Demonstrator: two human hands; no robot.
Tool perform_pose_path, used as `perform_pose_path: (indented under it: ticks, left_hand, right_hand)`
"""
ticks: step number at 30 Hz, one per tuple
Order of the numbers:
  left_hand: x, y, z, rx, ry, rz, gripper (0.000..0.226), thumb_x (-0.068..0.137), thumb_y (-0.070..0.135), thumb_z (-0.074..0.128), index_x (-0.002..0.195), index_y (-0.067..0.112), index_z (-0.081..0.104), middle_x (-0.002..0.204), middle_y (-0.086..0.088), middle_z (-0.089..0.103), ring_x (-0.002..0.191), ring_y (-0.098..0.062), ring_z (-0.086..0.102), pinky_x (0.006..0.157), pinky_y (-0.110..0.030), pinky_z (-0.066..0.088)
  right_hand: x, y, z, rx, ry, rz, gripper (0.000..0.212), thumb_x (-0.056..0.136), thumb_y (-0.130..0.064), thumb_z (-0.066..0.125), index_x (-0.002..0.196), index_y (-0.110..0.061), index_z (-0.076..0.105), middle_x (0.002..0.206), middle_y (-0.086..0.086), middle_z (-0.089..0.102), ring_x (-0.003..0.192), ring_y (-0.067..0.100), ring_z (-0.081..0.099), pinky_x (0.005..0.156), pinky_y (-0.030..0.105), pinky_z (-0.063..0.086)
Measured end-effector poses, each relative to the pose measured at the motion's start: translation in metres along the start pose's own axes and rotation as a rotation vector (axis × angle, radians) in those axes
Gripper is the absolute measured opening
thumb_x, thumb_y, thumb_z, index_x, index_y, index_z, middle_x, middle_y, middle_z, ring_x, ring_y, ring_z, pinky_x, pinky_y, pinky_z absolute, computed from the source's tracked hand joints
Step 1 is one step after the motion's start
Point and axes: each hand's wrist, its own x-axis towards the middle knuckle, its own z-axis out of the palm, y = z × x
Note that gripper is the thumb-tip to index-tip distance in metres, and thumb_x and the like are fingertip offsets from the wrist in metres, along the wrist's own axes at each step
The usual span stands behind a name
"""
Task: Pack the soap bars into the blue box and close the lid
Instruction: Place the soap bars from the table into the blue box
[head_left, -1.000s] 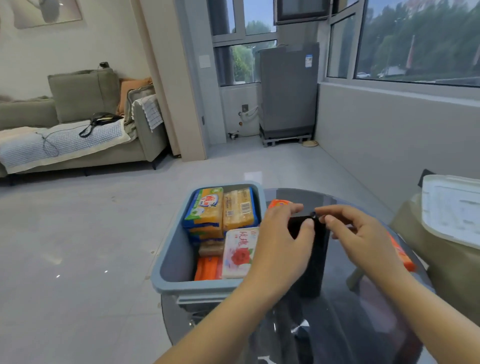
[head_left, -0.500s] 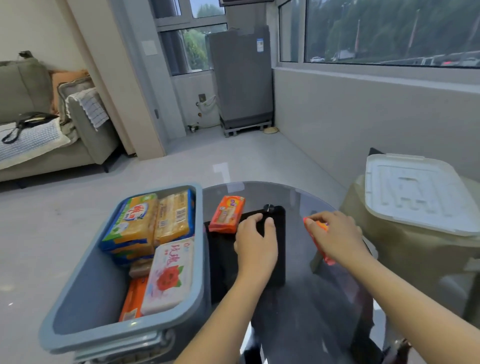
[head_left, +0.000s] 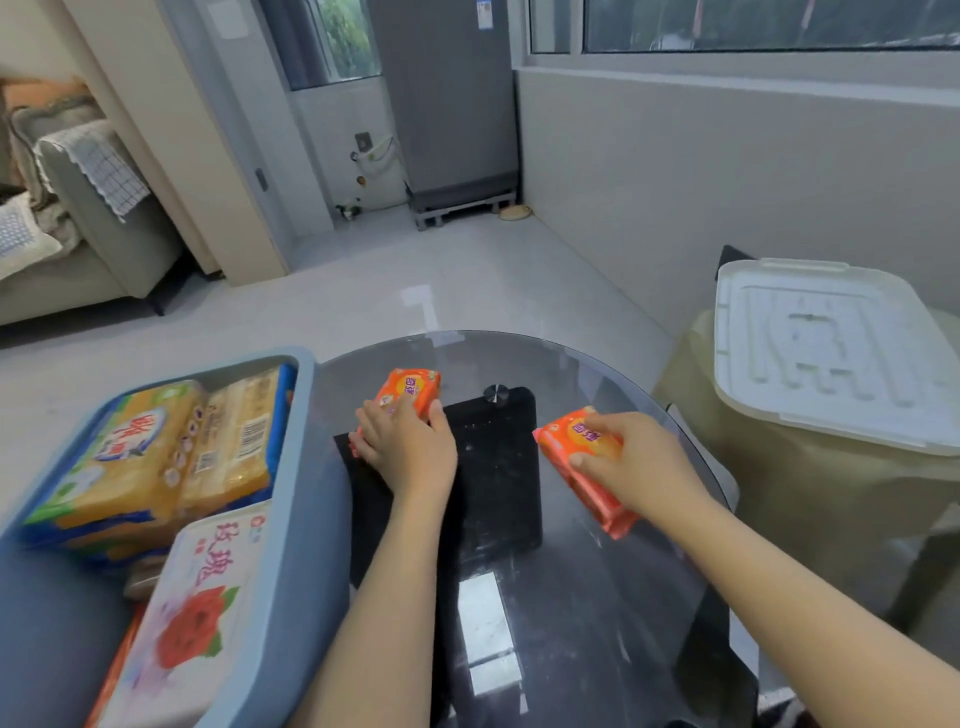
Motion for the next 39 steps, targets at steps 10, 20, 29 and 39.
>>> perform_pose_path:
  ticks: [10, 20, 29, 39]
  left_hand:
    - [-0.018, 0.007, -0.003, 0.070, -0.101, 0.028, 0.047, 0.092, 0.051, 0.044, 0.137, 0.040, 0.044, 0.134, -0.011, 0.045, 0.125, -0.031, 0.034, 0.109, -0.045, 0.017]
    - [-0.067, -0.003, -0.026, -0.082, -0.194, 0.006, 0.060, 0.086, 0.047, 0.055, 0.141, 0.027, 0.041, 0.133, -0.011, 0.048, 0.123, -0.030, 0.044, 0.103, -0.042, 0.032]
    - [-0.079, -0.002, -0.046, -0.125, -0.345, -0.031, 0.074, 0.065, 0.048, 0.079, 0.118, 0.013, 0.042, 0.123, -0.010, 0.053, 0.110, -0.028, 0.056, 0.089, -0.040, 0.050]
    - [-0.124, -0.012, -0.075, -0.434, -0.268, 0.018, 0.051, 0.079, 0.034, 0.072, 0.108, 0.029, 0.030, 0.100, 0.005, 0.056, 0.088, -0.018, 0.061, 0.076, -0.035, 0.053]
  right_hand:
    - [0.016, 0.009, -0.006, -0.057, -0.170, 0.084, 0.089, 0.075, -0.053, 0.066, 0.146, -0.030, 0.017, 0.143, 0.005, 0.043, 0.118, 0.028, 0.053, 0.091, 0.040, 0.048]
    - [0.015, 0.007, -0.006, -0.012, -0.397, 0.132, 0.075, 0.067, -0.040, 0.078, 0.124, -0.026, 0.031, 0.129, 0.008, 0.044, 0.108, 0.027, 0.056, 0.085, 0.038, 0.054]
    - [-0.007, -0.004, -0.002, 0.005, -0.391, 0.109, 0.073, 0.065, -0.038, 0.081, 0.115, -0.020, 0.030, 0.107, 0.004, 0.053, 0.092, 0.019, 0.057, 0.075, 0.031, 0.050]
    - [-0.035, -0.010, -0.022, 0.049, -0.381, 0.112, 0.040, 0.070, -0.035, 0.078, 0.095, -0.009, 0.060, 0.092, 0.007, 0.072, 0.084, 0.021, 0.070, 0.080, 0.036, 0.057]
